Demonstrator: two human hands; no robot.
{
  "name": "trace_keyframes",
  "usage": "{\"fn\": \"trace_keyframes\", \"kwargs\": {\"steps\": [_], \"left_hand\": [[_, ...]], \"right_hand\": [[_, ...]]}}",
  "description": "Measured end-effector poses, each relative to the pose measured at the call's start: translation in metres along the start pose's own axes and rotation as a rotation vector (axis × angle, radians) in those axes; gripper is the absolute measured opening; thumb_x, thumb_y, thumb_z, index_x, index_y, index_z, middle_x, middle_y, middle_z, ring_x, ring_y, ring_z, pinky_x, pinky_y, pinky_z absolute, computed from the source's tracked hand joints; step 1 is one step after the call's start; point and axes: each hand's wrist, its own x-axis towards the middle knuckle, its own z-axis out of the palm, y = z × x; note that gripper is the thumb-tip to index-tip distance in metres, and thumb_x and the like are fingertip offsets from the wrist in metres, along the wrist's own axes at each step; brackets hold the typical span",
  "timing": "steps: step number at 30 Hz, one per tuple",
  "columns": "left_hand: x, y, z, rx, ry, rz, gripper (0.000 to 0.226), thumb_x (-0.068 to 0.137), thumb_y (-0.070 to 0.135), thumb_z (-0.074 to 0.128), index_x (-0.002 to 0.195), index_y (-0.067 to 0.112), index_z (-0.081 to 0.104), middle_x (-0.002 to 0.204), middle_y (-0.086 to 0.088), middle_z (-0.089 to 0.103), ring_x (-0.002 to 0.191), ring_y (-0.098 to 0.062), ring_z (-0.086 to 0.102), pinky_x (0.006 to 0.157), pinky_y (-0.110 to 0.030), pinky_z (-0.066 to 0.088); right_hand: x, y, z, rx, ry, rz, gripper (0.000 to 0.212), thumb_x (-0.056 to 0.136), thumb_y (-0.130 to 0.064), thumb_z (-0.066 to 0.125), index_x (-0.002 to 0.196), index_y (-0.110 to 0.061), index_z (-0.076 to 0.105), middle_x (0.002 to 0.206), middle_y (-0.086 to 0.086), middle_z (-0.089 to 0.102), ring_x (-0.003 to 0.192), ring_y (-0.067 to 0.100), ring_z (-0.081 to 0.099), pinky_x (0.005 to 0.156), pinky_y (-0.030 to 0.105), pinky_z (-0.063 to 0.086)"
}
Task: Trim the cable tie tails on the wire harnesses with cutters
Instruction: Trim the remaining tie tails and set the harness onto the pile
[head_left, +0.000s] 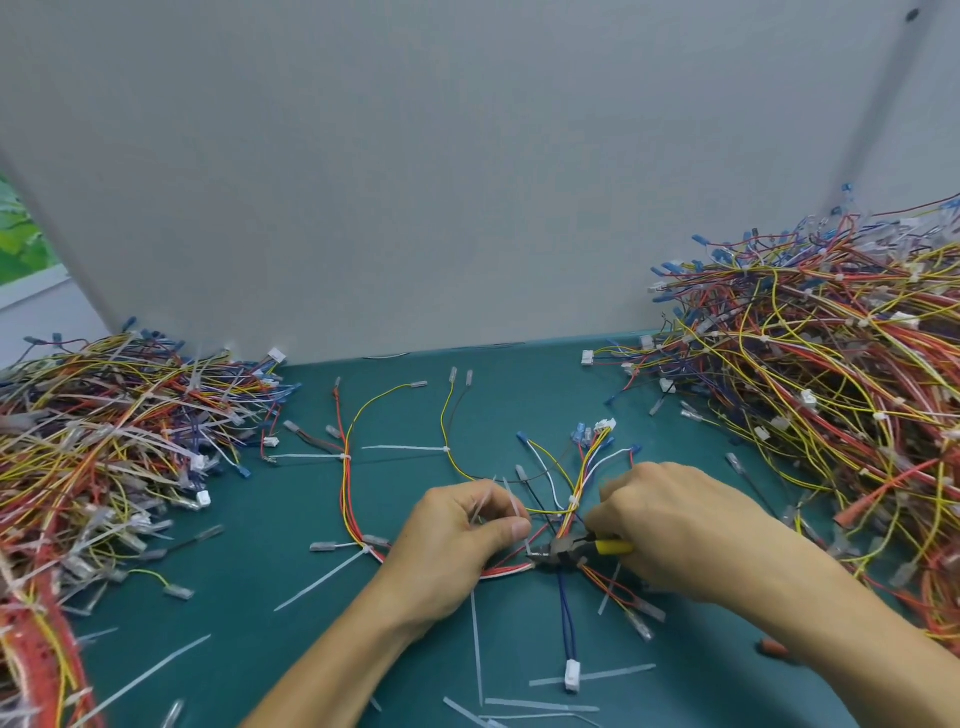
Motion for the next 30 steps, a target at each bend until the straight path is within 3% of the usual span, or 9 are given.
{"fn": "trace_keyframes", "kwargs": {"steps": [4, 6, 8, 10, 16, 21, 24, 27, 30], "left_hand": [[-0.001, 0.003, -0.001, -0.02, 0.023, 0.002, 0.017, 0.083, 0.006, 0.07, 0.069, 0.015, 0.067, 0.068, 0.004, 0.063, 0.057, -0.005, 0.049, 0.055, -0.015, 0.039], [-0.002, 0.008, -0.002, -0.108, 0.056, -0.01, 0.015, 0.083, 0.003, 0.068, 0.071, 0.011, 0.067, 0.074, -0.008, 0.068, 0.048, 0.0, 0.046, 0.047, -0.01, 0.035], [-0.001, 0.014, -0.007, -0.249, 0.103, -0.035, 0.014, 0.085, 0.0, 0.065, 0.074, 0.009, 0.063, 0.08, -0.016, 0.07, 0.037, -0.002, 0.038, 0.038, -0.011, 0.03], [-0.001, 0.022, -0.018, -0.374, 0.149, -0.061, 0.013, 0.089, 0.0, 0.059, 0.08, 0.01, 0.058, 0.073, -0.01, 0.068, 0.036, -0.005, 0.026, 0.036, -0.014, 0.022], [-0.005, 0.036, -0.048, -0.514, 0.245, -0.223, 0.024, 0.084, -0.005, 0.033, 0.088, 0.011, 0.051, 0.054, 0.002, 0.03, 0.041, -0.009, 0.014, 0.037, -0.012, 0.013], [-0.021, 0.029, -0.063, -0.271, 0.181, -0.094, 0.011, 0.065, 0.005, 0.04, 0.07, 0.015, 0.041, 0.052, 0.006, 0.024, 0.048, -0.011, 0.015, 0.04, -0.016, 0.015], [-0.035, 0.006, -0.065, 0.36, 0.033, 0.202, 0.012, 0.066, 0.011, 0.047, 0.072, 0.019, 0.053, 0.05, 0.008, 0.04, 0.048, -0.01, 0.033, 0.047, -0.021, 0.03], [-0.04, -0.007, -0.061, 0.9, -0.16, 0.363, 0.027, 0.079, 0.016, 0.046, 0.098, 0.027, 0.061, 0.085, 0.007, 0.064, 0.08, -0.012, 0.056, 0.07, -0.027, 0.045], [-0.038, -0.007, -0.055, 0.885, -0.154, 0.496, 0.027, 0.08, 0.015, 0.053, 0.102, 0.029, 0.059, 0.09, 0.008, 0.063, 0.086, -0.015, 0.058, 0.067, -0.03, 0.048]], "right_hand": [[0.0, -0.001, 0.0, -0.027, -0.022, 0.016, 0.009, 0.084, -0.016, 0.049, 0.089, -0.022, 0.054, 0.092, 0.005, 0.053, 0.081, 0.031, 0.054, 0.061, 0.03, 0.036], [0.001, -0.002, 0.001, -0.035, -0.018, 0.033, 0.012, 0.085, -0.017, 0.049, 0.094, -0.022, 0.057, 0.094, 0.005, 0.054, 0.084, 0.031, 0.056, 0.059, 0.029, 0.031], [0.001, -0.002, 0.0, -0.024, 0.01, 0.043, 0.01, 0.087, -0.019, 0.048, 0.093, -0.023, 0.054, 0.094, 0.001, 0.053, 0.087, 0.032, 0.056, 0.059, 0.03, 0.029], [0.0, -0.002, -0.002, 0.01, 0.08, 0.041, 0.005, 0.089, -0.021, 0.047, 0.086, -0.026, 0.046, 0.094, -0.004, 0.05, 0.092, 0.029, 0.057, 0.062, 0.031, 0.032], [-0.007, -0.016, -0.014, 0.22, 0.163, -0.068, 0.009, 0.09, -0.028, 0.045, 0.085, -0.031, 0.038, 0.101, -0.008, 0.046, 0.097, 0.021, 0.053, 0.071, 0.034, 0.044], [0.0, -0.022, -0.027, 0.18, 0.079, -0.081, 0.004, 0.086, -0.022, 0.048, 0.088, -0.023, 0.051, 0.096, -0.004, 0.052, 0.093, 0.025, 0.055, 0.074, 0.039, 0.05], [0.007, -0.016, -0.031, 0.117, 0.074, -0.009, 0.007, 0.083, -0.02, 0.047, 0.087, -0.018, 0.053, 0.094, -0.001, 0.055, 0.091, 0.027, 0.056, 0.072, 0.04, 0.051], [0.012, -0.015, -0.029, 0.188, 0.092, -0.001, 0.006, 0.081, -0.019, 0.048, 0.084, -0.016, 0.053, 0.089, -0.001, 0.055, 0.087, 0.025, 0.053, 0.073, 0.041, 0.049], [0.017, -0.022, -0.023, 0.291, 0.106, -0.071, 0.006, 0.083, -0.019, 0.051, 0.087, -0.019, 0.056, 0.09, -0.004, 0.054, 0.087, 0.018, 0.05, 0.076, 0.038, 0.046]]}}
